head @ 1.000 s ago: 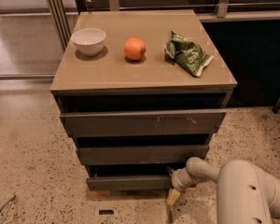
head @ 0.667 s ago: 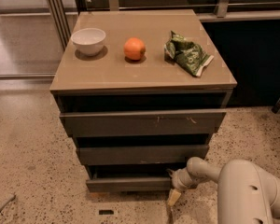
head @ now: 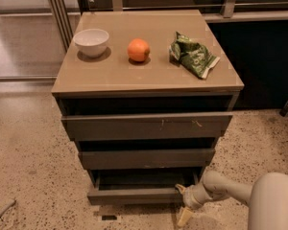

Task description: Open bottom drawer

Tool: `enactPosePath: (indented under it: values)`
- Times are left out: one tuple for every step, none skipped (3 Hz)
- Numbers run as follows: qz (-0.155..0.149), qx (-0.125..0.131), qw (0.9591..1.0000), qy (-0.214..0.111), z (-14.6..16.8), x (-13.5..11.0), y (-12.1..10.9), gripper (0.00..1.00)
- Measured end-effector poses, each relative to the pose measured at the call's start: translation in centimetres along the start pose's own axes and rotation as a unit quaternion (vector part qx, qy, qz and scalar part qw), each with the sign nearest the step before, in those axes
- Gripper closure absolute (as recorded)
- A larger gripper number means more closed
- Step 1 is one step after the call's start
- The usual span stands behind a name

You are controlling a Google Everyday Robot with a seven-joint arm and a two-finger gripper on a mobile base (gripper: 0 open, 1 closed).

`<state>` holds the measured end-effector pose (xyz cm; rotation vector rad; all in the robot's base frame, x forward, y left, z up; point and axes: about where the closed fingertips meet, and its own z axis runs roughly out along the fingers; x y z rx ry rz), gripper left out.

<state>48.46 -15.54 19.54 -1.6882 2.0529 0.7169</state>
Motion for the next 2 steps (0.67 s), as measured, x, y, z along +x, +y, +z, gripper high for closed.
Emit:
enactPosePath:
  values:
    - [0.013,-0.033,0.9988,-0.033,-1.76,-1.00,3.72,0.00]
    - [0.013,-0.033,0.9988,-0.033,-1.75,-1.00,3.72,0.00]
